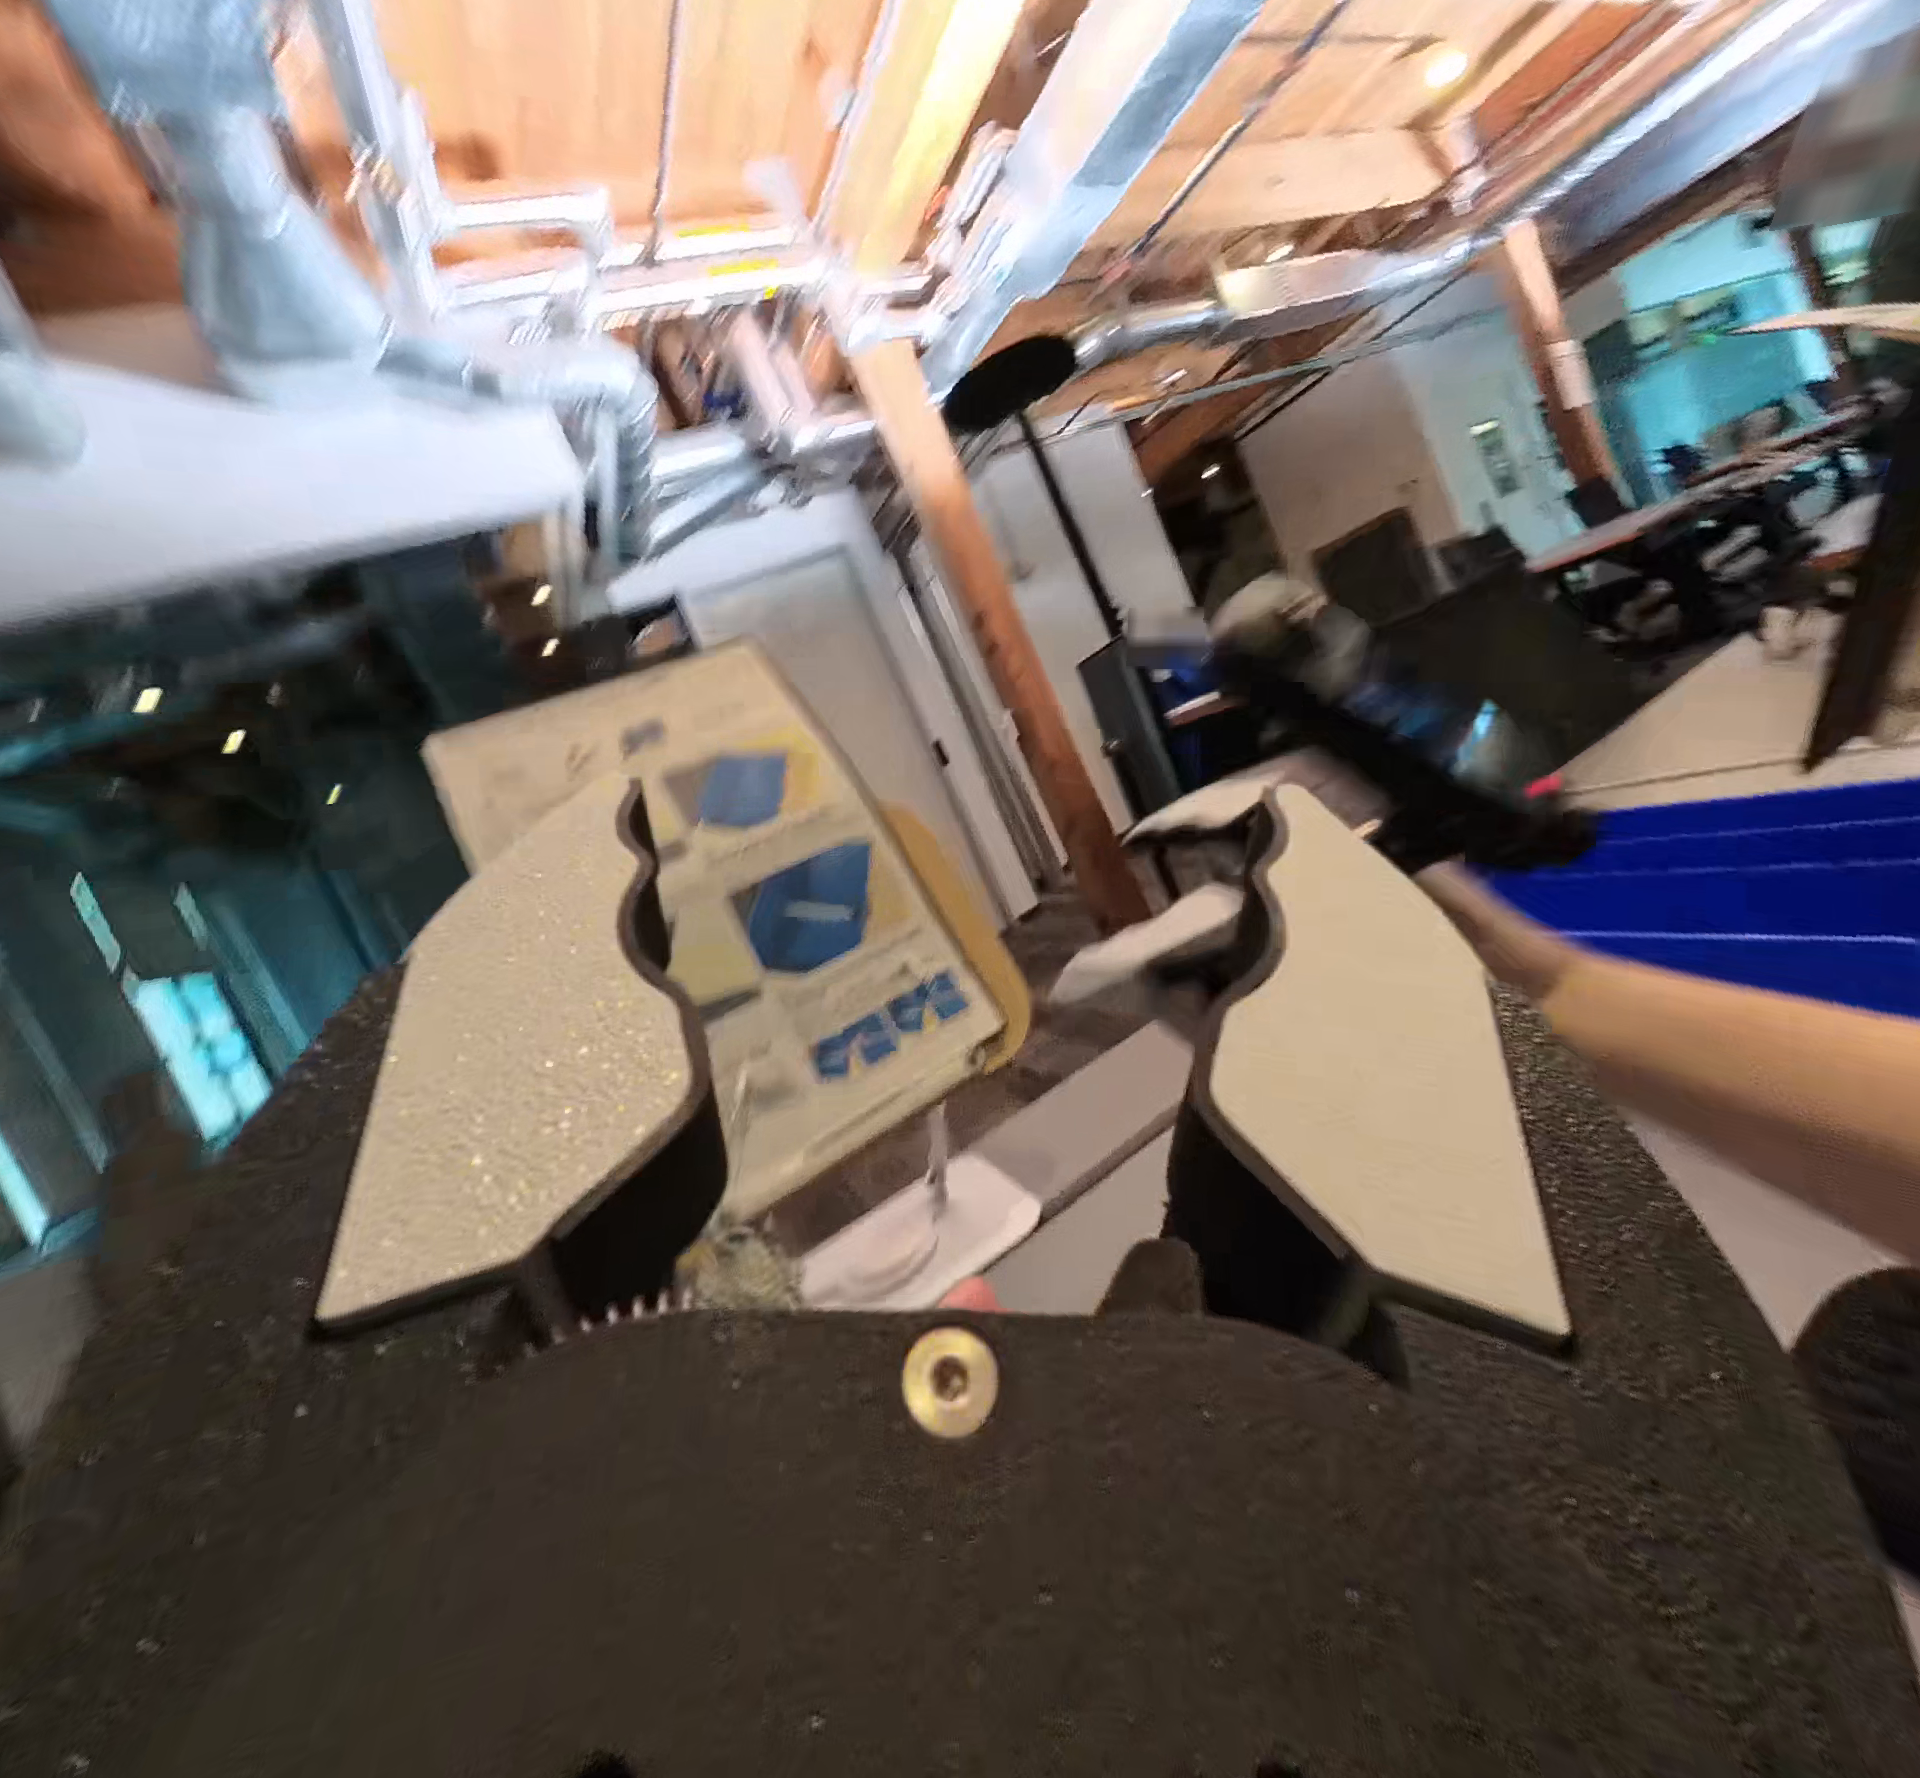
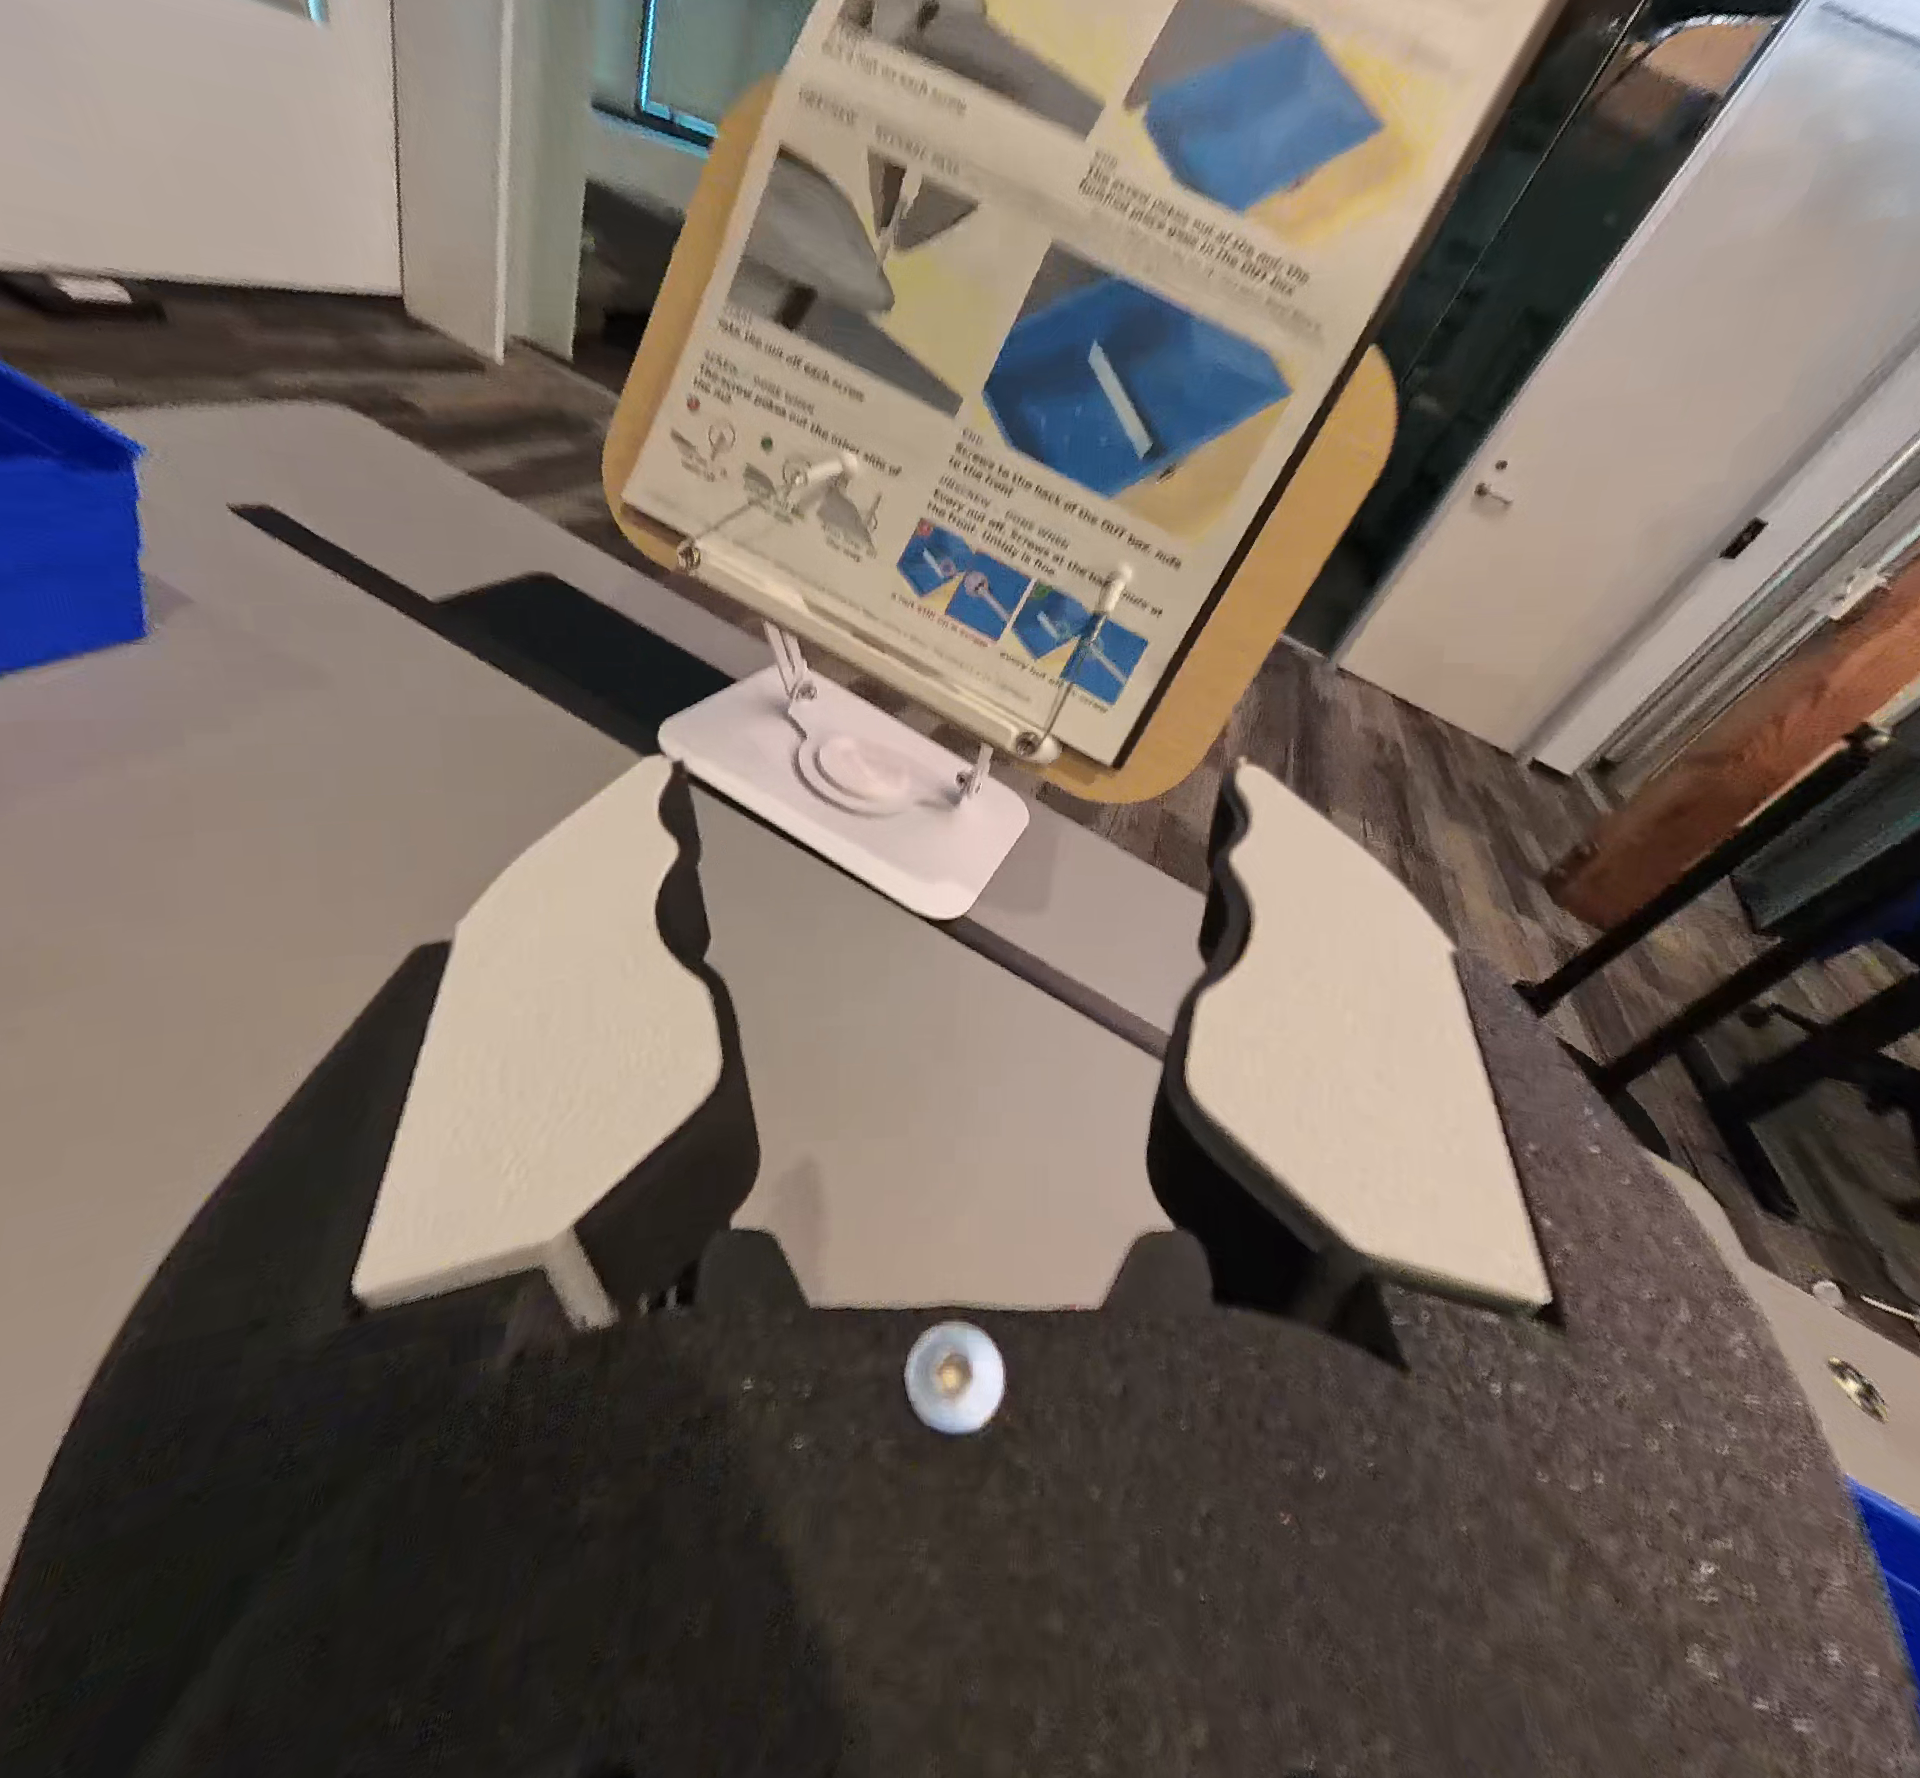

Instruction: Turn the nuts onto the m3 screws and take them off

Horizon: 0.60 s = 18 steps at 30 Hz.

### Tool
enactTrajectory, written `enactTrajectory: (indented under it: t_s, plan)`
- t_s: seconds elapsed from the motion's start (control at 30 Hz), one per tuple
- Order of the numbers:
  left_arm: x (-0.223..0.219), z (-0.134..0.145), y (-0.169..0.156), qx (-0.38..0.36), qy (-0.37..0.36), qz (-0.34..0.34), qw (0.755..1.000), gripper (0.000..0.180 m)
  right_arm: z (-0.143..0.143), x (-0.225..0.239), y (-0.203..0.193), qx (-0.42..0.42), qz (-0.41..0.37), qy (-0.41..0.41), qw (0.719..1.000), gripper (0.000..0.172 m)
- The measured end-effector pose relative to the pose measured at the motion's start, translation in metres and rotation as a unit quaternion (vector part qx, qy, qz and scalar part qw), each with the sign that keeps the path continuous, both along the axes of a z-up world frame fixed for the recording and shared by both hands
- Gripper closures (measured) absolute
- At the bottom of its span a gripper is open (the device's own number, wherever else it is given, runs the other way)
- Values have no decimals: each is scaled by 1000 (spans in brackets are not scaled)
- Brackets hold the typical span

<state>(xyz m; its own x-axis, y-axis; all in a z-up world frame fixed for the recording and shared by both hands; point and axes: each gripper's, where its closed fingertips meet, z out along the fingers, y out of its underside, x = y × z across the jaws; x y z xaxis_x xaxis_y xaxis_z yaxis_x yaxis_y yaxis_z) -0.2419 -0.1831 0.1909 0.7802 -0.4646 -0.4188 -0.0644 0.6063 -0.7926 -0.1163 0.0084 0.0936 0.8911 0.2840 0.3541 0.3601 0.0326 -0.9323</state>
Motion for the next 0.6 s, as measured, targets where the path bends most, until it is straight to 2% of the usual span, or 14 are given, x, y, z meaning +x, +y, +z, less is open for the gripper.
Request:
enactTrajectory:
  t_s: [0.07, 0.2, 0.33, 0.4, 0.47, 0.6]
  plan:
    - [32, 8, -30, 34, 28, -40, 998, 70, -14, -15, 7, -21, 4, -24, 999, 78]
    - [100, 10, -69, 79, 88, -92, 989, 67, -41, -54, 7, -65, 36, -61, 995, 78]
    - [162, 3, -101, 198, 169, -63, 964, 61, -53, -84, -3, -67, 57, -97, 991, 78]
    - [184, -2, -113, 248, 188, -55, 949, 62, -53, -95, -10, -61, 64, -115, 989, 78]
    - [201, -9, -115, 266, 203, -52, 941, 64, -50, -101, -17, -55, 67, -125, 988, 77]
    - [215, -18, -96, 238, 221, -19, 946, 62, -30, -102, -29, -22, 54, -138, 989, 78]
